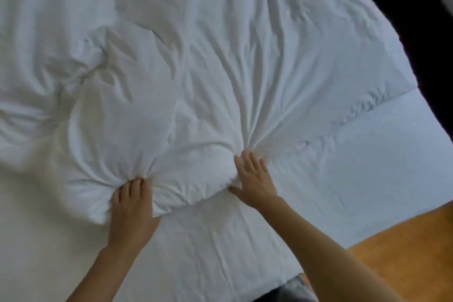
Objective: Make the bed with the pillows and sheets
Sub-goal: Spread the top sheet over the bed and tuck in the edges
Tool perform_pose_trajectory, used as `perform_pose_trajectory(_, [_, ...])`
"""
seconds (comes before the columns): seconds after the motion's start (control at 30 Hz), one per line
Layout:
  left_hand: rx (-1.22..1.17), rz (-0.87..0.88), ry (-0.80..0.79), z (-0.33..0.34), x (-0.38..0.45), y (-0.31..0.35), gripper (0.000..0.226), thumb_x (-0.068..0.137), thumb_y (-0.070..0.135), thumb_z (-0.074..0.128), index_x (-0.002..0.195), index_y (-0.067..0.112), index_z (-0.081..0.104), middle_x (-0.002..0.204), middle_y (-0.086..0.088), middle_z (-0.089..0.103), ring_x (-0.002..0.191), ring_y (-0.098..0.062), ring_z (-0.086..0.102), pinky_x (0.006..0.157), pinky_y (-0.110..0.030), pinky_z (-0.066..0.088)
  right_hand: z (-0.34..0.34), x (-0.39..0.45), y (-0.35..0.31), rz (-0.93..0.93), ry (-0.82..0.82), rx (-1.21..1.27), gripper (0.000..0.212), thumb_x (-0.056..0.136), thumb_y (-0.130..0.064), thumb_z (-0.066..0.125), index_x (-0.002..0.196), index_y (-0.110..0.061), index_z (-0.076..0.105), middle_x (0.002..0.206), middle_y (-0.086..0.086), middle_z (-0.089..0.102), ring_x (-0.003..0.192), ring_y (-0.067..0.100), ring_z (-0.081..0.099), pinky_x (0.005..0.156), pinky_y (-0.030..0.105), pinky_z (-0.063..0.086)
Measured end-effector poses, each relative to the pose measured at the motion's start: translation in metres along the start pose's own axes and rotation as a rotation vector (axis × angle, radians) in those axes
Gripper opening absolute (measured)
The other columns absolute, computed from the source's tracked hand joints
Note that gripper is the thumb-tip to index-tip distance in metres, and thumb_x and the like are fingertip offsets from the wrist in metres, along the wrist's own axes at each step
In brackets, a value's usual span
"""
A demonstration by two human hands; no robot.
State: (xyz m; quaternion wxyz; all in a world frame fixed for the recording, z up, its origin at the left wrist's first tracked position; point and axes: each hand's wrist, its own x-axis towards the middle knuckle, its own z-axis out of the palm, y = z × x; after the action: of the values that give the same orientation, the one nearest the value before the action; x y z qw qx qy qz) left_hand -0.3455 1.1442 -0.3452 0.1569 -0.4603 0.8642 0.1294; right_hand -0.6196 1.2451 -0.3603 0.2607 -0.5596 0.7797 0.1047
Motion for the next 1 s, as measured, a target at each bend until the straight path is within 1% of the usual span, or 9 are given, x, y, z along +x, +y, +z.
perform_pose_trajectory(0.13, [-0.034, -0.116, -0.135, 0.015, -0.006, 0.027, 0.100, 0.063, 0.063, 0.046, 0.128, -0.014, 0.044, 0.120, -0.035, 0.047, 0.114, -0.048, 0.049, 0.095, -0.065, 0.031, -0.007, 0.012, 0.023, -0.136, -0.001, 0.076, 0.091, 0.086, -0.060, 0.056, 0.153, -0.017, 0.013, 0.160, 0.015, 0.006, 0.147, 0.031, 0.004, 0.118, 0.041, 0.002])
perform_pose_trajectory(0.23, [-0.049, -0.197, -0.085, 0.025, -0.003, 0.061, 0.098, 0.071, 0.065, 0.043, 0.135, -0.009, 0.041, 0.130, -0.040, 0.041, 0.120, -0.053, 0.046, 0.095, -0.067, 0.031, -0.008, 0.009, 0.047, -0.287, 0.065, 0.323, 0.074, 0.089, -0.052, 0.057, 0.149, -0.017, 0.032, 0.157, 0.015, 0.022, 0.146, 0.030, 0.017, 0.116, 0.032, 0.001])
perform_pose_trajectory(0.33, [-0.103, -0.227, 0.011, 0.026, 0.022, 0.121, 0.093, 0.077, 0.063, 0.044, 0.133, -0.012, 0.041, 0.135, -0.041, 0.037, 0.116, -0.055, 0.047, 0.096, -0.064, 0.033, -0.013, -0.003, 0.088, -0.343, 0.223, 0.504, 0.058, 0.091, -0.045, 0.050, 0.140, -0.016, 0.046, 0.147, 0.007, 0.043, 0.138, 0.023, 0.035, 0.115, 0.029, 0.022])
perform_pose_trajectory(0.5, [-0.213, 0.006, 0.057, 0.009, 0.118, 0.268, 0.085, 0.067, 0.036, 0.042, 0.138, -0.010, 0.032, 0.142, -0.041, 0.030, 0.127, -0.054, 0.037, 0.104, -0.063, 0.029, -0.028, -0.015, 0.243, 0.341, 0.627, 0.815, 0.057, 0.089, -0.040, 0.052, 0.138, -0.011, 0.047, 0.138, 0.003, 0.049, 0.129, 0.018, 0.042, 0.109, 0.016, 0.024])
perform_pose_trajectory(0.6, [-0.182, 0.226, 0.161, 0.001, 0.174, 0.355, 0.088, 0.070, 0.037, 0.045, 0.145, -0.004, 0.023, 0.148, -0.035, 0.027, 0.136, -0.049, 0.031, 0.107, -0.061, 0.030, -0.055, 0.001, 0.364, 0.805, 0.651, 1.142, 0.070, 0.091, -0.029, 0.063, 0.147, -0.005, 0.029, 0.139, 0.012, 0.047, 0.128, 0.028, 0.046, 0.109, 0.030, 0.031])
perform_pose_trajectory(0.7, [-0.100, 0.369, 0.203, -0.007, 0.220, 0.431, 0.104, 0.070, 0.063, 0.058, 0.149, 0.008, 0.019, 0.151, -0.030, 0.029, 0.139, -0.043, 0.032, 0.111, -0.056, 0.027, -0.097, 0.032, 0.440, 0.843, 0.686, 1.555, 0.088, 0.088, -0.035, 0.067, 0.152, -0.010, 0.012, 0.138, 0.006, 0.047, 0.120, 0.021, 0.054, 0.102, 0.035, 0.043])
perform_pose_trajectory(0.8, [-0.055, 0.286, 0.133, -0.021, 0.248, 0.475, 0.104, 0.058, 0.046, 0.081, 0.143, 0.009, 0.034, 0.139, -0.030, 0.044, 0.122, -0.044, 0.048, 0.097, -0.053, 0.041, -0.132, 0.076, 0.456, 0.802, 0.737, 1.855, 0.080, 0.081, -0.028, 0.075, 0.146, -0.015, 0.031, 0.133, -0.002, 0.051, 0.111, 0.014, 0.056, 0.098, 0.029, 0.044])
perform_pose_trajectory(0.9, [-0.143, 0.269, 0.148, -0.037, 0.252, 0.462, 0.093, 0.054, 0.014, 0.086, 0.136, 0.015, 0.042, 0.117, -0.014, 0.060, 0.093, -0.034, 0.059, 0.076, -0.042, 0.051, -0.160, 0.109, 0.434, 0.865, 0.846, 1.919, 0.072, 0.063, -0.017, 0.081, 0.128, -0.014, 0.051, 0.116, 0.002, 0.065, 0.100, 0.018, 0.065, 0.095, 0.042, 0.052])
perform_pose_trajectory(1.0, [-0.560, 0.245, 0.023, -0.062, 0.246, 0.424, 0.084, 0.070, 0.022, 0.080, 0.140, 0.041, 0.039, 0.123, 0.011, 0.059, 0.105, -0.019, 0.063, 0.084, -0.030, 0.053, -0.198, 0.114, 0.394, 0.733, 0.902, 1.635, 0.061, 0.059, -0.020, 0.069, 0.118, -0.011, 0.055, 0.105, 0.002, 0.067, 0.093, 0.018, 0.065, 0.087, 0.042, 0.055])
